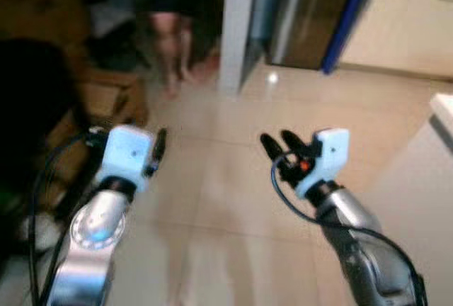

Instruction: Setting the table

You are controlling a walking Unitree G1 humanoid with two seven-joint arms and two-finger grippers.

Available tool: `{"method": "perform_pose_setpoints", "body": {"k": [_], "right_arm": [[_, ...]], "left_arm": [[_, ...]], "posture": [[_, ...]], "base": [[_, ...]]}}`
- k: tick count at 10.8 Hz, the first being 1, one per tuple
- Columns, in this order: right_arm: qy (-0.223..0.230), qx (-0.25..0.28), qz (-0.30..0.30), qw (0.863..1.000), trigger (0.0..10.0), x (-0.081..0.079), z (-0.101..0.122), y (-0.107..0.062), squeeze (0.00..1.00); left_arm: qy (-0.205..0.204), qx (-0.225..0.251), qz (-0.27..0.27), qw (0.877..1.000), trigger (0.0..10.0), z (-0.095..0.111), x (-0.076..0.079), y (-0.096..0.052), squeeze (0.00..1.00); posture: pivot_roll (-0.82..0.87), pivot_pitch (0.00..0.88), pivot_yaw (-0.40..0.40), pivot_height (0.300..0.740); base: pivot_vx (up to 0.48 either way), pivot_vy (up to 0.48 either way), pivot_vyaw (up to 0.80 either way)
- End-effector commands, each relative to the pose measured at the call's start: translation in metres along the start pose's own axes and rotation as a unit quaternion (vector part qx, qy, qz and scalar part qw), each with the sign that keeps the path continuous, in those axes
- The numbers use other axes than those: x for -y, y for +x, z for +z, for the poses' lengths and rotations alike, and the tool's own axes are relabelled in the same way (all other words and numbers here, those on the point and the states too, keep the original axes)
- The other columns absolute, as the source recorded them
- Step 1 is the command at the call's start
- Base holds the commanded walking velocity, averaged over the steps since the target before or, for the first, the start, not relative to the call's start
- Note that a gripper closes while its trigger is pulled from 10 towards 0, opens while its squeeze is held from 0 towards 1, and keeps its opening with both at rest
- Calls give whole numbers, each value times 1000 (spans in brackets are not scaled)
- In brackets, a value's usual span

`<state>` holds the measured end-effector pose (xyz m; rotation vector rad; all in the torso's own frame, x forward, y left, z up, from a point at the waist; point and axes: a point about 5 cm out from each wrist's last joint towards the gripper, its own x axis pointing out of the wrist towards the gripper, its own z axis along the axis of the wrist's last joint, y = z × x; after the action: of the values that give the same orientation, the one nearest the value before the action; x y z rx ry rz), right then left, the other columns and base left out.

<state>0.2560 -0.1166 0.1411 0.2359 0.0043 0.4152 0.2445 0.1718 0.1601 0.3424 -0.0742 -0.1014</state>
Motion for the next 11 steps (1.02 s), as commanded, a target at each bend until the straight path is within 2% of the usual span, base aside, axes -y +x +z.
{"method": "perform_pose_setpoints", "body": {"k": [1,4,6,8,11], "right_arm": [[-15,11,-46,999,10000,16,5,-7,0],[-29,44,-104,993,10000,25,15,-18,0],[-28,47,-112,992,10000,22,13,-20,0],[-51,48,-123,990,10000,23,15,-22,0],[-53,48,-137,988,10000,27,17,-21,0]], "left_arm": [[-7,11,-15,1000,10000,5,9,0,0],[-13,8,-5,1000,10000,2,4,0,0],[-4,19,-18,1000,10000,8,6,-1,0],[-4,26,-22,999,10000,10,4,2,0],[-9,29,-42,999,10000,11,16,4,0]], "posture": [[93,0,-42,740],[71,0,-38,740],[96,0,-43,740],[68,0,-32,740],[79,0,-33,740]], "base": [[386,0,0],[384,0,-706],[386,0,-800],[384,0,-203],[387,0,0]]}}
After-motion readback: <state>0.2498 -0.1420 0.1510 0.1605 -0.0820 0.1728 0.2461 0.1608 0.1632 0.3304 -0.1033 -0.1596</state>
